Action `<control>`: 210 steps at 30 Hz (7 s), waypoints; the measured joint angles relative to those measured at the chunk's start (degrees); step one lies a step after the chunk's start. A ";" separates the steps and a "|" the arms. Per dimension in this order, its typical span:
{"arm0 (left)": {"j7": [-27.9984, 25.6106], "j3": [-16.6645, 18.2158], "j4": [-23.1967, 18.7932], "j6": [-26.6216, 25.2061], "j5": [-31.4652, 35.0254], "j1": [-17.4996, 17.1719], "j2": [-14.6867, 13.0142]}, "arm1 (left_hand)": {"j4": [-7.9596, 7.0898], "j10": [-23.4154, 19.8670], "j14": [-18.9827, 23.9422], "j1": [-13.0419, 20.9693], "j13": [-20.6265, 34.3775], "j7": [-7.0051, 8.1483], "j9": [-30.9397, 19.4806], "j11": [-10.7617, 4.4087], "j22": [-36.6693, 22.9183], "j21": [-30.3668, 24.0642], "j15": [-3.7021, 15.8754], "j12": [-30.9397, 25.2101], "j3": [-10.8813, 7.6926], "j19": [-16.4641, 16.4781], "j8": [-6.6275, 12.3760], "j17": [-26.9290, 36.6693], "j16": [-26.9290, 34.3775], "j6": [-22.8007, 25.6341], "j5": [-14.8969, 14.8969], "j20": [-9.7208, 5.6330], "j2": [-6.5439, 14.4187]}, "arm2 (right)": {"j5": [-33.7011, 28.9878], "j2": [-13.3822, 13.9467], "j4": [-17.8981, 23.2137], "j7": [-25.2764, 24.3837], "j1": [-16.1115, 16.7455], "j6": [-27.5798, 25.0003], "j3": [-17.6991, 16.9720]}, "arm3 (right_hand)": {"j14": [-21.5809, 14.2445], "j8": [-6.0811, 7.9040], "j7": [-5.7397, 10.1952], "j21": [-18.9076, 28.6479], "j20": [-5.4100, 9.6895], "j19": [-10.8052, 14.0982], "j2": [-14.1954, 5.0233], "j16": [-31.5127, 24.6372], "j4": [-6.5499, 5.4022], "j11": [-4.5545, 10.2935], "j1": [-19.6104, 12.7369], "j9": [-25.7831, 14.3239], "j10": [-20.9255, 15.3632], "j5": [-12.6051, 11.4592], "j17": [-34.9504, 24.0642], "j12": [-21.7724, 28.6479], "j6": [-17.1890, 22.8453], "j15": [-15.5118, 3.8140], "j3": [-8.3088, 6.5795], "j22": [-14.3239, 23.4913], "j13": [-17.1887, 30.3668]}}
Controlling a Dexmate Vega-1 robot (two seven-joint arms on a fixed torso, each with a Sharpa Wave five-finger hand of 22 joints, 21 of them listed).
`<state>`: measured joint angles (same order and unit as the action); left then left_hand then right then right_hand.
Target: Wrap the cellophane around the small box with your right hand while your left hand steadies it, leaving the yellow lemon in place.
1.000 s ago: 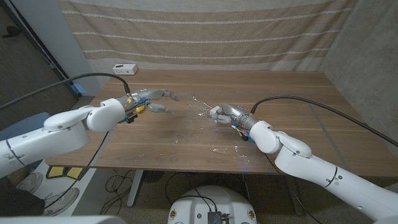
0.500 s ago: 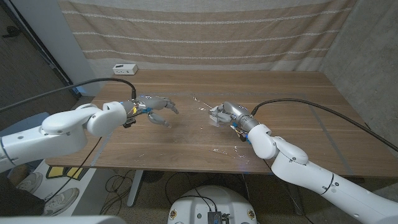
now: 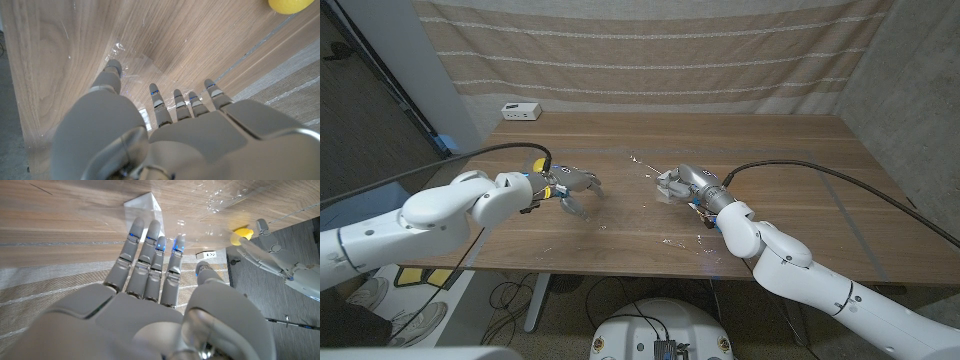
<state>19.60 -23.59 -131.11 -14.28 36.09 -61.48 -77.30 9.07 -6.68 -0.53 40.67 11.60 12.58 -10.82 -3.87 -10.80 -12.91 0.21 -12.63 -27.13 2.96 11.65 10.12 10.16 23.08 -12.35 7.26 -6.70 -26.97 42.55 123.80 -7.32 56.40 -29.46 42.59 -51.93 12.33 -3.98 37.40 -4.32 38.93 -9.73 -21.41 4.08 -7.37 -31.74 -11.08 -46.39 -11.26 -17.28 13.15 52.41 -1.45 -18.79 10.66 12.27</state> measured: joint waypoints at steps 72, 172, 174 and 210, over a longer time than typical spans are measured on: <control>-29.87 -8.69 14.28 -6.48 33.35 -4.55 23.26 | -0.58 -22.17 19.38 15.67 0.01 -5.03 -0.82 -3.71 -0.28 -2.17 2.16 -4.38 3.99 12.81 6.49 -0.25 1.93 34.74 2.22 -3.56 12.21 | 0.75 1.11 -1.66 4.60 -2.87 0.24 1.22 | -18.16 0.27 -0.22 5.21 6.86 11.07 0.35 -3.12 1.36 0.29 3.83 0.01 -8.11 0.00 2.29 0.16 6.37 -5.52 -6.70 0.01 -0.27; -41.97 -29.35 41.67 8.21 14.90 22.44 44.64 | -0.10 -29.33 25.34 16.29 0.53 -5.22 -1.06 -3.91 -0.80 -3.50 2.32 -4.09 6.20 15.26 5.54 -0.11 1.66 36.53 2.22 -3.15 13.28 | 37.10 0.44 -8.27 -7.28 13.44 35.71 -22.46 | -6.30 -0.44 -0.72 6.69 3.02 2.84 0.92 -1.70 0.86 -0.65 0.43 -0.24 -2.48 -0.59 -1.85 -1.23 1.34 -1.22 -12.93 0.00 -0.03; -41.49 -29.54 41.83 8.05 14.94 22.70 44.76 | -0.10 -29.33 25.34 16.29 0.53 -5.22 -1.06 -3.91 -0.80 -3.50 2.32 -4.09 6.20 15.26 5.42 -0.12 1.66 36.53 2.22 -3.15 13.28 | 36.94 0.34 -8.00 -8.21 14.20 36.49 -23.20 | -5.31 -0.48 -0.70 6.29 2.93 1.77 1.32 -1.30 1.38 -0.64 0.38 -0.24 -2.34 -0.37 -1.86 -1.23 1.27 -0.70 -12.68 -0.02 -0.03; -35.54 -33.06 47.75 5.41 11.79 27.97 49.07 | -1.38 -20.09 23.53 13.69 0.80 -2.61 0.27 -2.70 -1.08 -3.50 2.26 1.20 7.64 13.39 -2.10 0.18 0.43 -1.17 2.22 -1.30 13.11 | 27.65 10.62 11.65 -13.37 22.45 -7.89 -29.04 | 29.20 -2.40 3.78 -4.00 -4.50 -21.82 6.28 8.49 3.80 2.05 5.67 -0.23 28.40 1.11 -2.83 -2.79 -31.15 4.32 -2.58 -0.04 0.39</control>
<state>-15.94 -56.65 -83.36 -8.87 47.88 -33.51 -28.22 7.69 -26.78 23.00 54.36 12.40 9.96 -10.55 -6.58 -11.87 -16.41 2.47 -11.43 -19.49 16.35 9.54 10.30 10.59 21.92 -10.14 5.96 6.41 0.67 53.18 135.44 -20.68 78.85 -37.35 13.55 -22.73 9.93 -0.20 33.40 -8.82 17.11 -3.45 -12.92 7.88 -5.32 -26.07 -11.31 -17.99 -10.15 -20.11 10.35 21.26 2.87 -21.38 10.62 12.66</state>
